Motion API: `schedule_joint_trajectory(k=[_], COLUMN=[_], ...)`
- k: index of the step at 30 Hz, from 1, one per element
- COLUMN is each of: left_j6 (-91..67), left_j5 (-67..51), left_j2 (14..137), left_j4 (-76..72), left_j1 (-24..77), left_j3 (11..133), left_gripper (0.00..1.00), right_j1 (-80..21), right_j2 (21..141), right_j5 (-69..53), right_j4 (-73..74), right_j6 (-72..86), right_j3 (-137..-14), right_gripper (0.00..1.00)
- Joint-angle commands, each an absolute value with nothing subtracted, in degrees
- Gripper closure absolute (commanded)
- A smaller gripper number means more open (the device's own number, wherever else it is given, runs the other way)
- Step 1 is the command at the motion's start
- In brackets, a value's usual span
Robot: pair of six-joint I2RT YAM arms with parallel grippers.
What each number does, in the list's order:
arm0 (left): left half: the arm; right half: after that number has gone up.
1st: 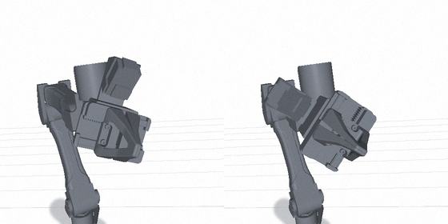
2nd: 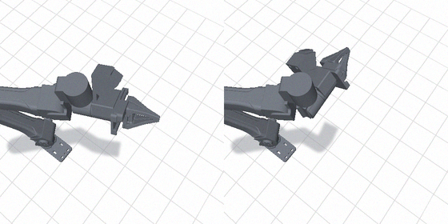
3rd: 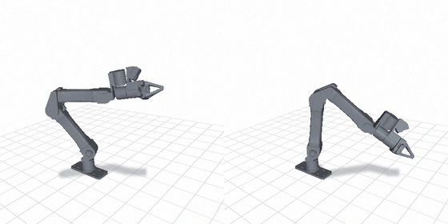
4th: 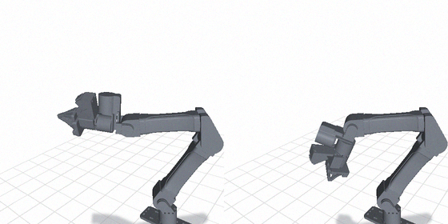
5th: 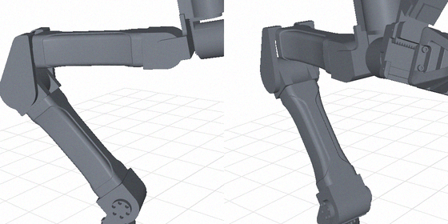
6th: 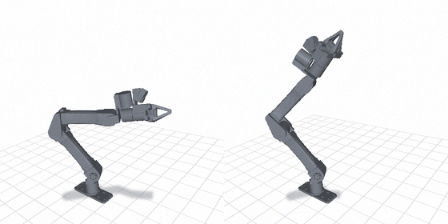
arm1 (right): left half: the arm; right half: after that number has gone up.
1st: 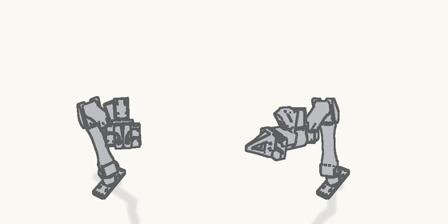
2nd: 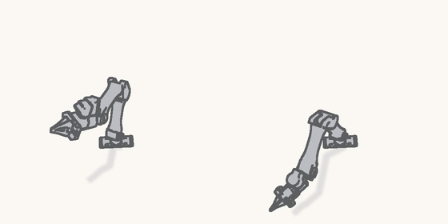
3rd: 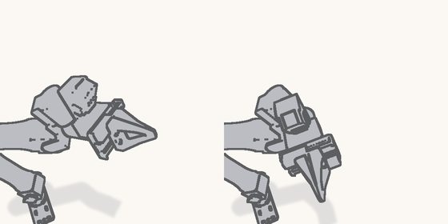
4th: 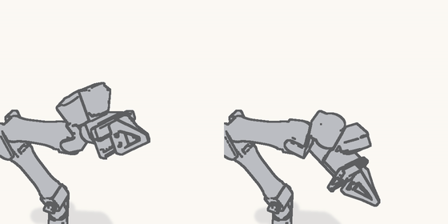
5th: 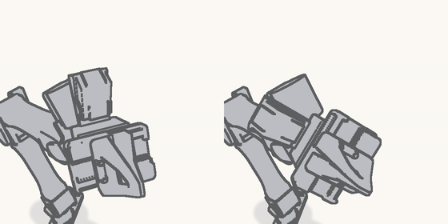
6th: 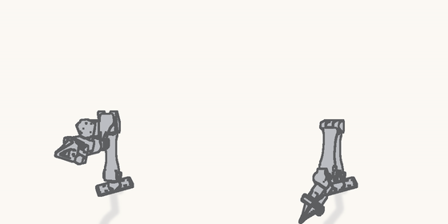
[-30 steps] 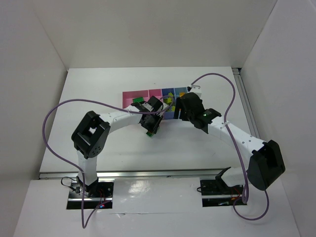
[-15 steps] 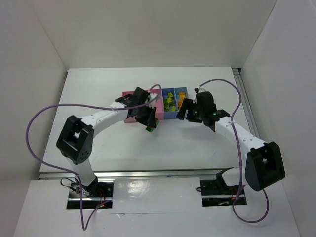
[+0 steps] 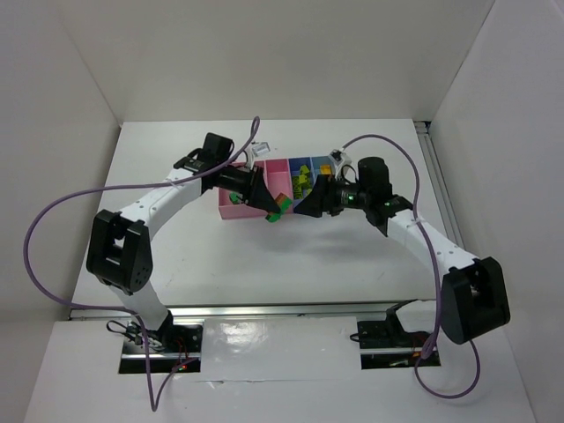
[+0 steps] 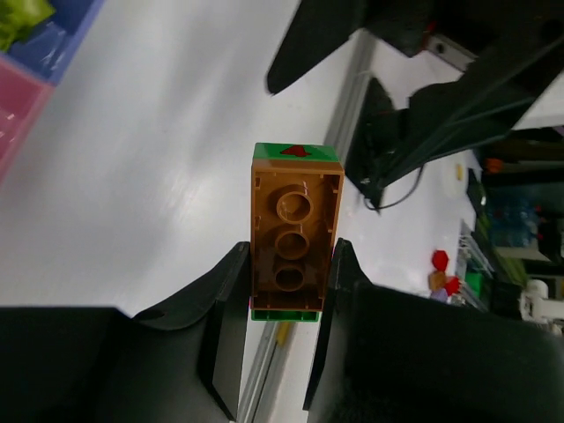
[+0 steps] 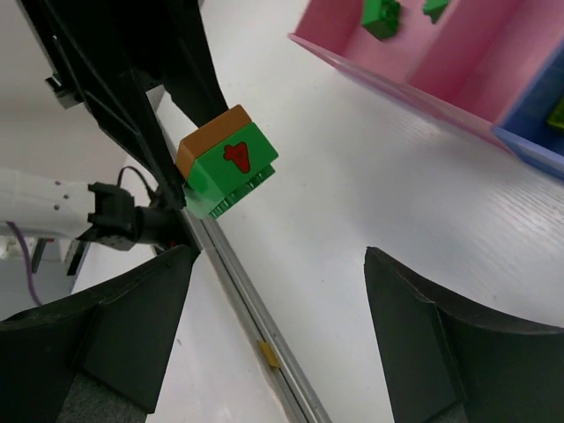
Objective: Sort the legos into containers by color
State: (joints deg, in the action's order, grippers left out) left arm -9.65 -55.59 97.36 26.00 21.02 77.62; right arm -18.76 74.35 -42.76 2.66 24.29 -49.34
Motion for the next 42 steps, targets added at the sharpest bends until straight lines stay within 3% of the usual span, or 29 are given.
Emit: schedule_joint_trajectory(k=[1,7,22,33,42], left_j6=[-10.90,-11.51,-10.37,-10.37,-9.23], left_j5=[-67.57,-70.31,-72.07,-73.13,-74.18], left_j2=[95.81,95.80,94.75,94.75,94.75], left_j4=[20.31,20.30,20.30,20.30,20.83], left_j1=[19.87,19.86,19.34,19.34,19.34], left_j3=[77.35,77.34,76.20,76.20,76.73], left_gripper=[1.00,1.00,1.00,1.00,1.00], right_j1=[-18.46,-18.46,-18.98,-20.65,-21.18], right_j2=[75.50,79.19,83.23,85.42,87.09], right_j5=[-50.26,-60.46,-68.20,-68.73,-68.20], right_j4=[-5.95,-14.58,-26.81,-27.95,-27.95], right_j6=[26.27,31.55,40.61,41.13,41.13], right_j3=[-51.69,-52.38,-52.47,-53.61,-54.76], right_gripper=[0.14,0.14,0.15,0.32,0.40])
